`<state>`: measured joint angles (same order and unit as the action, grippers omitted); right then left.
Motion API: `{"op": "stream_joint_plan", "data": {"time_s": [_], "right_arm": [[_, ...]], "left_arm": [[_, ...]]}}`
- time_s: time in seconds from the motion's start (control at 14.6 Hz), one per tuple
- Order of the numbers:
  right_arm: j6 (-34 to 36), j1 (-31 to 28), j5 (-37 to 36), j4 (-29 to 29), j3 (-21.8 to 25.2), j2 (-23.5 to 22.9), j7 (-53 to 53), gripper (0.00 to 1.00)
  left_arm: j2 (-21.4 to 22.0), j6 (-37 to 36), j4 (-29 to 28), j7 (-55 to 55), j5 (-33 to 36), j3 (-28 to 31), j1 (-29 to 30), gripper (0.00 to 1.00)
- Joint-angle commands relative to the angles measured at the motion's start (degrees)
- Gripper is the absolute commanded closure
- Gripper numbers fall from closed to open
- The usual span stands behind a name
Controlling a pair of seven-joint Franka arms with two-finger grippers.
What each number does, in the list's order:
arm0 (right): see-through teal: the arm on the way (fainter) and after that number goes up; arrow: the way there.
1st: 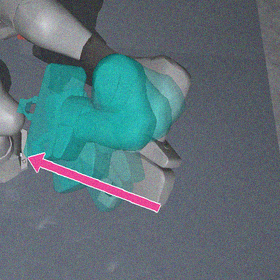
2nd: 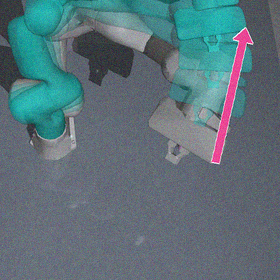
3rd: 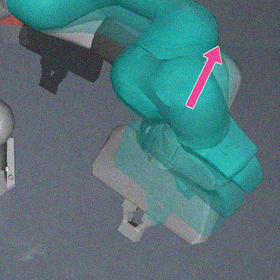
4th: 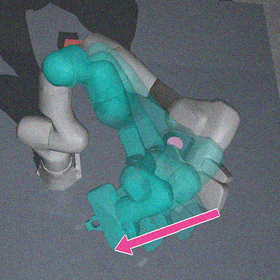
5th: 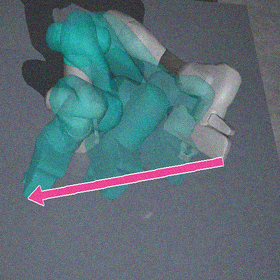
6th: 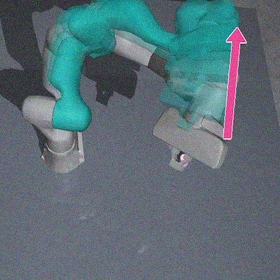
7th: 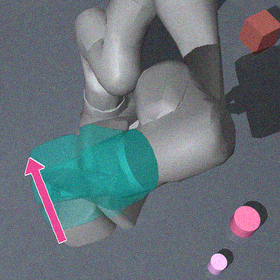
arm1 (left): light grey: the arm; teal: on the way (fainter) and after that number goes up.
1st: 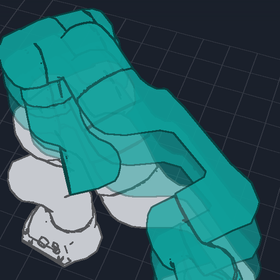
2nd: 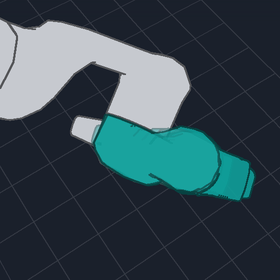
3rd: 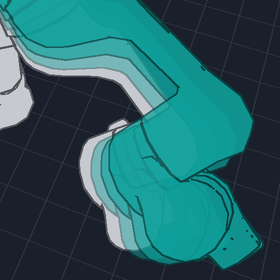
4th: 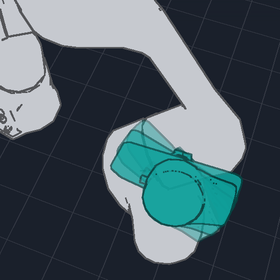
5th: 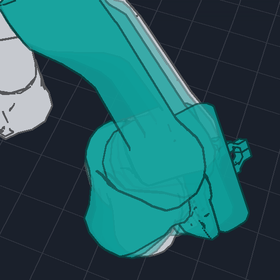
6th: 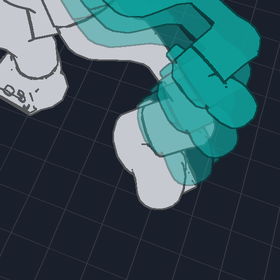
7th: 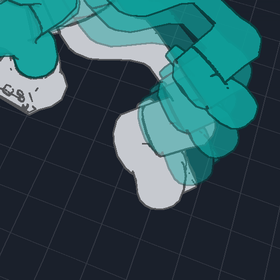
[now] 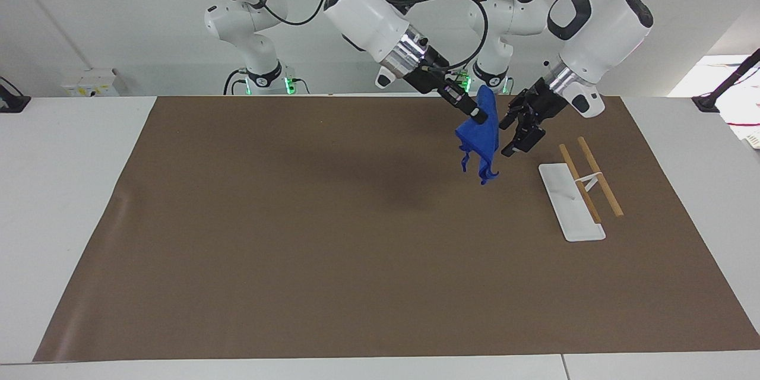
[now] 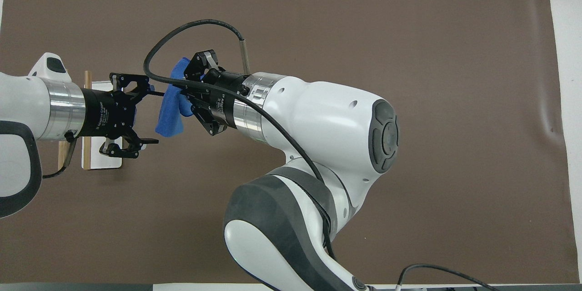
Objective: Right arm passes towel to left arm to hang
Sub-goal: 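Grasp the towel with the left gripper while the right gripper holds it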
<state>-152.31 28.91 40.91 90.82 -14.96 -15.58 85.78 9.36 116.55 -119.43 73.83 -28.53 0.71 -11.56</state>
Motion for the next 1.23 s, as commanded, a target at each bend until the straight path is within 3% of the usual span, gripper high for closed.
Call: {"op": "stream_joint_plan", "data": {"time_s": [0.0, 0.27, 0.34, 0.48, 0.55, 1.16], "right_arm": [[-0.53, 0.10, -0.31, -1.00, -0.16, -0.77, 0.70, 1.00], [-0.53, 0.10, -0.39, -0.91, -0.16, -0.77, 0.62, 1.00], [-0.53, 0.10, -0.74, -0.82, -0.16, -0.77, 0.62, 1.00], [-0.53, 0.27, -0.92, -0.56, -0.16, -0.77, 0.62, 1.00], [-0.53, 0.27, -0.92, -0.56, -0.16, -0.68, 0.62, 1.00], [-0.36, 0.19, -0.92, -0.30, -0.16, -0.77, 0.18, 1.00]], "left_arm": [[2.60, 4.81, -4.31, 0.96, -3.01, -0.10, 0.13, 0.00], [2.77, 8.78, -6.95, 0.87, -7.50, -0.19, 0.04, 0.02], [2.77, 9.40, -7.04, 0.87, -8.20, -0.19, 0.04, 0.24], [2.34, 11.33, -7.05, 0.87, -9.61, -0.19, -0.13, 0.84], [2.25, 11.51, -7.05, 0.87, -10.05, -0.19, -0.13, 1.00], [1.19, 10.63, -3.98, -0.44, -9.97, 0.16, 1.36, 1.00]]}}
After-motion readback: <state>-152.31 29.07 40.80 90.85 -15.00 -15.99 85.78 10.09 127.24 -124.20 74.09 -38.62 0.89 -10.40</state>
